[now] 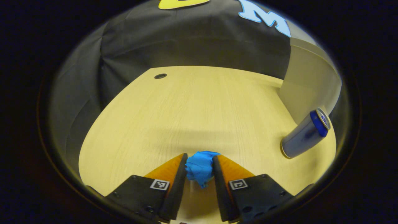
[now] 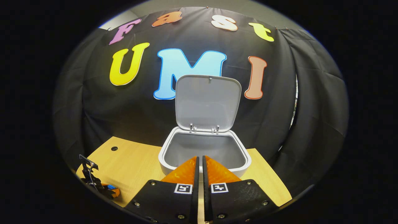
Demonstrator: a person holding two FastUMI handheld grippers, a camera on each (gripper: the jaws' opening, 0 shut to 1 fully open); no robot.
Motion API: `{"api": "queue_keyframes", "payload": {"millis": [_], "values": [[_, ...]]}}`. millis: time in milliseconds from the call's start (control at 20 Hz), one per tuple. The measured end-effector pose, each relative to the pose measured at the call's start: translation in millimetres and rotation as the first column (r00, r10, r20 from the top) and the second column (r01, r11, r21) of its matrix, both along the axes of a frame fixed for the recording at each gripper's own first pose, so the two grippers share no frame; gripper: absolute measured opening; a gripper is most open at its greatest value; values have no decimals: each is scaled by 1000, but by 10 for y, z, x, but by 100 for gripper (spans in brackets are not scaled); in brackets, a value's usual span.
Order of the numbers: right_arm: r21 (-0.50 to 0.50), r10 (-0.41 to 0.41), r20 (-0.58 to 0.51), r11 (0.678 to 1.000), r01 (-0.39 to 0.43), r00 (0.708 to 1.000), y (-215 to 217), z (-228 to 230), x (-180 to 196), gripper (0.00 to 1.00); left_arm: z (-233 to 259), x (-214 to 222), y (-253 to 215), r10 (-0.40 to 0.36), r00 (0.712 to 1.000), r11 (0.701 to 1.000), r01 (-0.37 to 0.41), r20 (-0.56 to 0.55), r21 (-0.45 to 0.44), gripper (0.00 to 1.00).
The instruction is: Press the lid of the desktop garbage bin to open it, pick up the crumpled paper on the desktop and throw it into the bin, then pick up the pop can on the desktop and drop it into the bin, and finally close the garbage bin lid.
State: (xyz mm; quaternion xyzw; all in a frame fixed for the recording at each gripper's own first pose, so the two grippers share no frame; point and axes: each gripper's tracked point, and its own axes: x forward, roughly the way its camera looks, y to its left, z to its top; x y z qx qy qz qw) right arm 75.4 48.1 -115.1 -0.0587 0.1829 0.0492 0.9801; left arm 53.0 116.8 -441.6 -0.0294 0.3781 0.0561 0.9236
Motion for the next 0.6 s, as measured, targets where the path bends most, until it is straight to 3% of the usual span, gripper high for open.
{"api": "queue_keyframes", "payload": {"millis": [100,350,500,600], "values": [[1,1,-1,1000,-1,1000,5,1,-8,7,81,16,24,2,1000,1000,-2,-2,-7,44],[5,4,0,1000,-4,1000,9,0,-11,7,601,223,67,-12,998,1000,11,53,23,44],[9,4,1,1000,-4,1000,-8,-4,-28,7,1156,479,-11,-81,988,995,71,131,74,44],[18,3,-3,1000,-3,1000,-23,-22,-46,8,1138,361,-327,-136,973,988,118,185,103,45]]}}
